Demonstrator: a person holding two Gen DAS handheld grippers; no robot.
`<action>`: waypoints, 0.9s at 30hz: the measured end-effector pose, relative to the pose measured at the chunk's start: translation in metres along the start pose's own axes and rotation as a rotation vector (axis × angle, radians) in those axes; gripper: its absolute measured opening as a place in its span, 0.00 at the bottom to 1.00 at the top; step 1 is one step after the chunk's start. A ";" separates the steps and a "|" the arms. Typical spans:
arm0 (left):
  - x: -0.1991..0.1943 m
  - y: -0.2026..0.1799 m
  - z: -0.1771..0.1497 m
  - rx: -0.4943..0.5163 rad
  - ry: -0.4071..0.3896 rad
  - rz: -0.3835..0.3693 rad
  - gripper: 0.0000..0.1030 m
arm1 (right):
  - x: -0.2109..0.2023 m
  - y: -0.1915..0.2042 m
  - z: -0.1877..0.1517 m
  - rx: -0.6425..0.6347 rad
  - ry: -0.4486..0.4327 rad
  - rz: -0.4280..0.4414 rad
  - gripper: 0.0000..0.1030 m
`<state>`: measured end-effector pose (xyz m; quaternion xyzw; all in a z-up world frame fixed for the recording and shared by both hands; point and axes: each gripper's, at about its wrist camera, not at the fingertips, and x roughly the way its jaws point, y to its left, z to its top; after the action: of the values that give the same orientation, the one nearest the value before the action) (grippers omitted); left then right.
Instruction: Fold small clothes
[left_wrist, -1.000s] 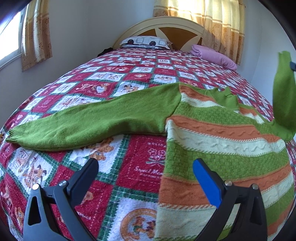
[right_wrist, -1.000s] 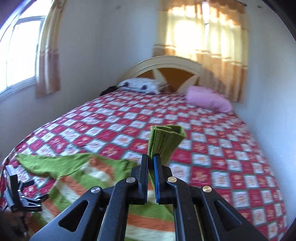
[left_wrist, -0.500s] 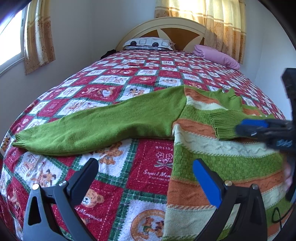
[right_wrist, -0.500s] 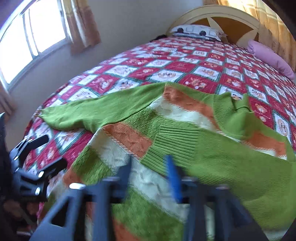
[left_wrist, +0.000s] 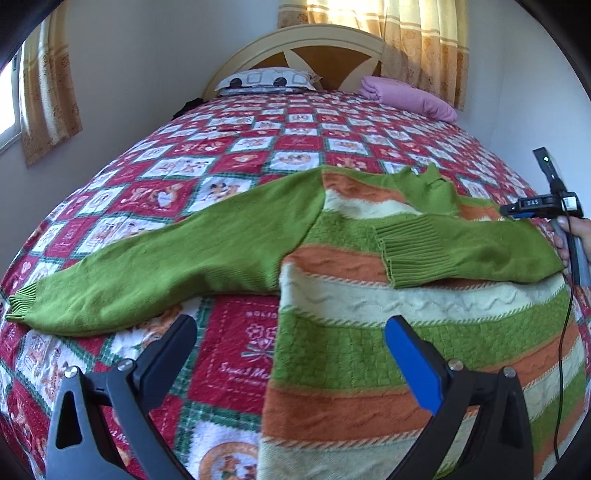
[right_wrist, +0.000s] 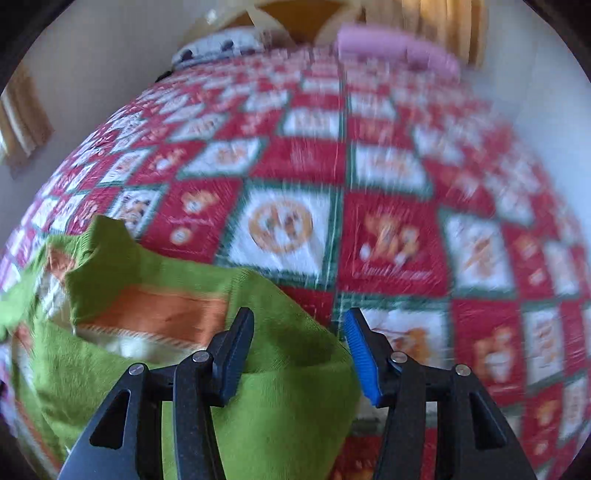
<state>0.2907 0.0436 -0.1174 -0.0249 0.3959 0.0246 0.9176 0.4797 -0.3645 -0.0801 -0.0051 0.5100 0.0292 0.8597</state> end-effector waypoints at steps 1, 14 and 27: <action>0.002 -0.001 0.001 0.000 0.005 0.002 1.00 | 0.010 -0.001 -0.001 0.000 0.028 0.047 0.48; 0.013 -0.024 0.010 0.039 0.034 0.024 1.00 | -0.012 -0.007 -0.021 -0.049 -0.082 -0.077 0.14; 0.038 -0.061 0.056 0.011 0.042 -0.119 0.85 | -0.121 -0.016 -0.129 0.022 -0.198 0.028 0.54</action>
<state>0.3616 -0.0130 -0.1056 -0.0440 0.4130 -0.0327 0.9091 0.3093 -0.3905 -0.0366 0.0142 0.4229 0.0359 0.9053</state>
